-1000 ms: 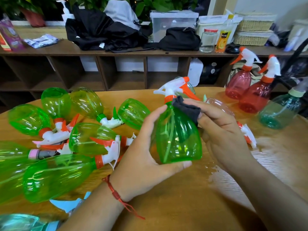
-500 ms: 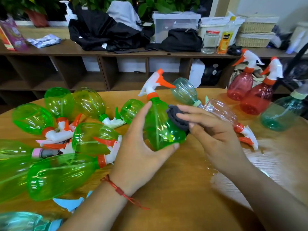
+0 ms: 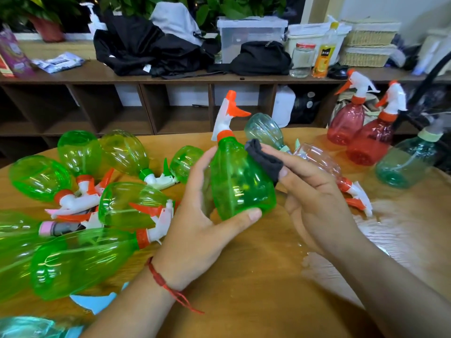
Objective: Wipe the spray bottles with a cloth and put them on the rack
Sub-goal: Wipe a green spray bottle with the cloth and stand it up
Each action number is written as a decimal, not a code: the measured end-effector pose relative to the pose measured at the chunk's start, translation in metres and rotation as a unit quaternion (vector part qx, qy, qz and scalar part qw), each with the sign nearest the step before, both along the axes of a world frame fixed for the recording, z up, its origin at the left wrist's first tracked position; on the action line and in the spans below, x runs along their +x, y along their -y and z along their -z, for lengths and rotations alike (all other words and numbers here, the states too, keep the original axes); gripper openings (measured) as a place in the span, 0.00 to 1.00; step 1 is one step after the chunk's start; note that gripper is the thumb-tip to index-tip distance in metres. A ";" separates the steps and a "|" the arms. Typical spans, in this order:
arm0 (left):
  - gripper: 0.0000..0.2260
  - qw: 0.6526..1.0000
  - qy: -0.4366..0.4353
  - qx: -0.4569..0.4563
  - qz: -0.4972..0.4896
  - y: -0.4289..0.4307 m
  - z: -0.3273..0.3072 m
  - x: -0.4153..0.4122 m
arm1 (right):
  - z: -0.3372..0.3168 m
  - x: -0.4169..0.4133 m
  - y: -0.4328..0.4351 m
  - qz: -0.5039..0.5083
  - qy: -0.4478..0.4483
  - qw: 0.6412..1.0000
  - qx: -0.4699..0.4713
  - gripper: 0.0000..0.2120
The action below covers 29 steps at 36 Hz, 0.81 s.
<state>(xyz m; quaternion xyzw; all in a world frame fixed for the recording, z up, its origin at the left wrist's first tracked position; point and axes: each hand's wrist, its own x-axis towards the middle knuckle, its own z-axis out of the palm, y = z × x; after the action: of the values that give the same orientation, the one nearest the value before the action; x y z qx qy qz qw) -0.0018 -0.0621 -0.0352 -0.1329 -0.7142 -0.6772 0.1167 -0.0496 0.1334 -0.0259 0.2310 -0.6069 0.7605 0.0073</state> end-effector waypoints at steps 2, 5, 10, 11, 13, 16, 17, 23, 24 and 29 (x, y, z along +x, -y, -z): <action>0.46 0.998 0.008 -0.058 -0.008 0.001 0.002 -0.002 | 0.001 -0.001 0.000 -0.012 0.036 0.999 -0.017 0.19; 0.47 0.994 0.023 -0.109 -0.015 0.000 -0.001 -0.001 | 0.006 0.000 0.004 -0.023 0.055 0.998 0.000 0.21; 0.46 0.995 0.061 -0.083 0.015 0.004 0.000 -0.001 | 0.012 -0.001 0.008 -0.003 0.029 0.996 0.081 0.23; 0.44 0.995 0.068 -0.059 0.031 0.006 -0.003 -0.001 | 0.011 -0.002 0.007 -0.002 0.032 0.996 0.078 0.24; 0.36 0.993 0.095 0.041 0.061 0.005 -0.010 -0.001 | 0.006 -0.003 0.005 0.002 0.034 0.997 0.068 0.30; 0.26 0.973 0.129 0.190 0.022 0.000 -0.012 -0.003 | 0.001 -0.004 0.002 0.007 0.034 0.998 0.045 0.32; 0.27 0.966 0.134 0.219 -0.001 0.000 -0.011 -0.005 | 0.001 -0.003 0.002 0.008 0.030 0.999 0.038 0.31; 0.24 0.960 0.170 0.210 0.072 0.012 -0.010 -0.008 | 0.000 0.001 0.004 0.010 0.007 1.000 0.015 0.29; 0.22 0.961 0.173 0.201 0.078 0.013 -0.010 -0.008 | 0.000 0.001 0.004 0.012 0.002 1.000 0.021 0.29; 0.20 0.961 0.178 0.201 0.067 0.015 -0.009 -0.011 | 0.001 0.000 0.002 0.056 -0.040 0.996 0.055 0.19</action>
<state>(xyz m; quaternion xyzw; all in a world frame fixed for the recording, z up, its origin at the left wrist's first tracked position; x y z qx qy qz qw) -0.0124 -0.0776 -0.0261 -0.0311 -0.5619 -0.8259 -0.0338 -0.0493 0.1313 -0.0274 0.2271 -0.6591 0.7144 0.0610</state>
